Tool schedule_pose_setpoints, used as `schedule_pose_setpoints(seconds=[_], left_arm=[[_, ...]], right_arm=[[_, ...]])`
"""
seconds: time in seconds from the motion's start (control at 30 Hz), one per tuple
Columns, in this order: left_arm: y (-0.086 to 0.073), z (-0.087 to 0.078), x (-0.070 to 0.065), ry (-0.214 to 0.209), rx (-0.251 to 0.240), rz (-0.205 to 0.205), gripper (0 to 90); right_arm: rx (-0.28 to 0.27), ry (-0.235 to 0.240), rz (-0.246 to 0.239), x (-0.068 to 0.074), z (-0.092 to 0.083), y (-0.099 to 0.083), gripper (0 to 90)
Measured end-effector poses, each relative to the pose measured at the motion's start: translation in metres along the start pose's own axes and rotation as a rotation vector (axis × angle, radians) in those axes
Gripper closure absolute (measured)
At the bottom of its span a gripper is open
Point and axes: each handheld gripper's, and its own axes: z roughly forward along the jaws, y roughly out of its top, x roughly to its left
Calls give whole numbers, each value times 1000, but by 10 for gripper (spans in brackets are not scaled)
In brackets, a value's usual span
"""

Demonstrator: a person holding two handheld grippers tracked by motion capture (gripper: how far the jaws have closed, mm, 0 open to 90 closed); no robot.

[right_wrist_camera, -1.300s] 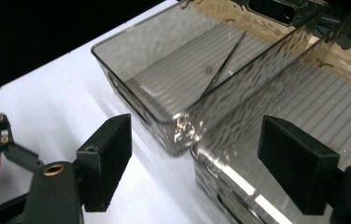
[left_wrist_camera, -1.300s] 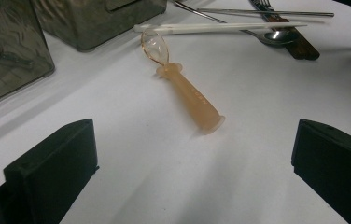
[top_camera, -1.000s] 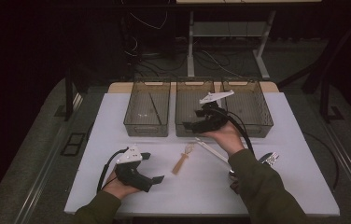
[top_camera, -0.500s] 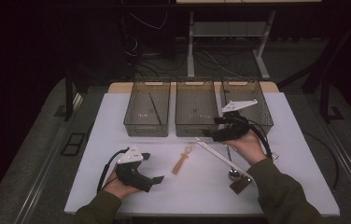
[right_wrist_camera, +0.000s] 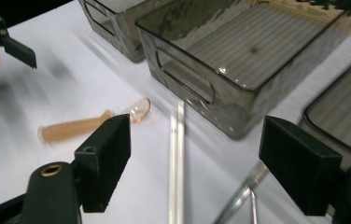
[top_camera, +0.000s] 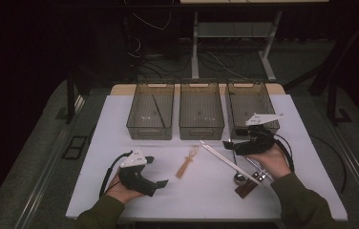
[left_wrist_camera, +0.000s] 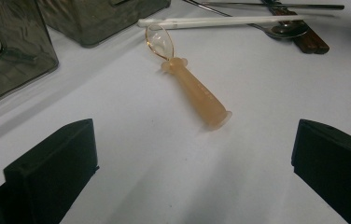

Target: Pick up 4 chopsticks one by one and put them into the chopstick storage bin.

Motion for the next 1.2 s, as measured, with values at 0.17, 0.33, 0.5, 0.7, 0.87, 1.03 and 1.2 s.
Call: schedule_pose_setpoints(seconds=[0.17, 0.33, 0.5, 0.7, 0.87, 1.03, 1.2], left_arm=[[1, 0, -1, -2, 1, 0, 0], [0, 1, 0, 0, -1, -5, 0], [1, 0, 0, 0, -1, -3, 0], [0, -1, 0, -2, -6, -4, 0], [1, -1, -1, -4, -11, -7, 0], [1, -2, -1, -4, -14, -9, 0], [1, -2, -1, -4, -15, -8, 0]], right_arm=[[2, -14, -7, -2, -16, -13, 249], [-2, -23, 2, -8, -33, -26, 252], [13, -33, -2, -11, -45, -38, 260], [31, -40, 3, -18, -59, -53, 310], [59, -42, 14, -21, -68, -66, 350], [91, -41, 12, -23, -75, -80, 410], [145, -53, 11, -22, -80, -94, 472]])
